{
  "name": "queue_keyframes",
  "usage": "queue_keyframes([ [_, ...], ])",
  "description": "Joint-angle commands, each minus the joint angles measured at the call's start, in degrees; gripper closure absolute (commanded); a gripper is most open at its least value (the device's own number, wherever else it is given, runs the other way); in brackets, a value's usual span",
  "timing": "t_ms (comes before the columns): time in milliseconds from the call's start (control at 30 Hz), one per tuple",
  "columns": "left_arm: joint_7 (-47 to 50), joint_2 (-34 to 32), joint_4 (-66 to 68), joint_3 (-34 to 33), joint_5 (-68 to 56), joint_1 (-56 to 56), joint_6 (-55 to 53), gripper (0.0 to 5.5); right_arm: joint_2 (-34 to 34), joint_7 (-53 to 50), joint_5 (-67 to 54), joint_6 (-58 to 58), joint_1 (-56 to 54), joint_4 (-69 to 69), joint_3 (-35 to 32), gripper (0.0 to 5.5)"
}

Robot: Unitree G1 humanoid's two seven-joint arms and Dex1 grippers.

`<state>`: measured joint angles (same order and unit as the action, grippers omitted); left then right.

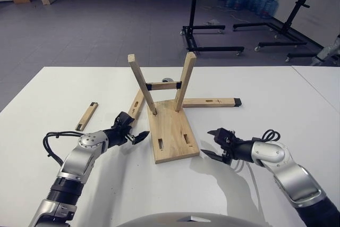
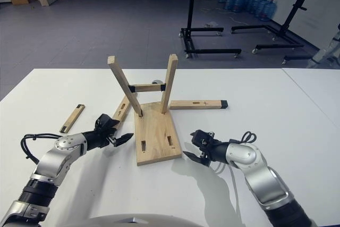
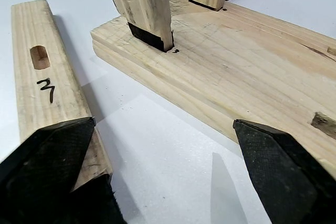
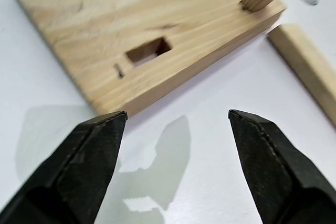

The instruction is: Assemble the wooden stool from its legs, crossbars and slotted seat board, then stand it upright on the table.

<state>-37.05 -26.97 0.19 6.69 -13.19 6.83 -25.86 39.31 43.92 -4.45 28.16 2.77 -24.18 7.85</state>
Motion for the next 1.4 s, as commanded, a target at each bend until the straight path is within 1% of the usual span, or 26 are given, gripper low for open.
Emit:
queue_keyframes([
  [33,2.8,0.4,-2.9,-4.1,-0.6,-1.3,0.3,0.68,-1.8,-1.9,-2.7,0.0,-1.8,-0.6,-4.3,1.93],
  [233,9.4,4.5,-6.0,-9.9,-0.9,-3.5,3.8,0.68,-4.1,-5.0,-3.3,-1.0,-0.7,-1.0,-5.3,1.93],
  [300,13.0,4.3,-3.9,-12.3,0.6,-2.6,3.8,0.68,-5.6,-7.0,-3.0,-1.3,-1.3,-0.3,-5.5,1.93],
  [400,19.1,2.5,3.1,-16.9,3.3,-0.3,4.2,0.68,-8.1,-9.5,-2.8,-0.9,-2.0,0.1,-4.7,1.93],
  [467,20.5,1.2,7.7,-18.2,4.6,0.4,5.1,0.68,-9.8,-11.0,-2.6,-0.4,-2.4,0.2,-3.7,1.93],
  [600,19.6,-1.4,17.8,-19.4,5.9,2.8,9.3,0.68,-13.3,-13.9,-2.5,0.7,-3.2,0.5,-2.1,1.93],
  [733,18.8,-3.3,25.2,-20.2,6.2,4.4,11.9,0.68,-14.2,-14.7,-2.1,0.9,-3.0,0.8,-0.4,1.93],
  [833,17.6,-3.6,27.8,-19.8,6.0,4.6,10.6,0.68,-14.3,-14.8,-1.9,1.4,-3.2,0.7,0.2,1.93],
  [933,13.1,-2.5,29.5,-19.6,2.7,4.0,4.9,0.68,-13.7,-14.4,-1.9,2.7,-4.3,0.0,0.5,1.93],
  [1067,11.3,-2.5,31.3,-18.3,2.6,2.3,2.6,1.22,-13.0,-14.1,-2.0,3.3,-5.0,-0.4,0.7,1.93],
  [1133,11.0,-2.5,32.3,-17.7,2.7,1.9,2.3,1.6,-12.8,-14.0,-2.0,3.6,-5.1,-0.5,0.7,1.93],
  [1300,12.8,-2.9,36.8,-14.8,5.9,2.0,4.1,2.28,-12.3,-13.8,-2.2,3.8,-5.4,-0.4,0.4,1.93],
  [1400,13.2,-2.4,38.0,-14.3,5.8,2.2,4.7,2.74,-12.1,-13.7,-2.3,3.9,-5.5,-0.5,0.4,1.93],
])
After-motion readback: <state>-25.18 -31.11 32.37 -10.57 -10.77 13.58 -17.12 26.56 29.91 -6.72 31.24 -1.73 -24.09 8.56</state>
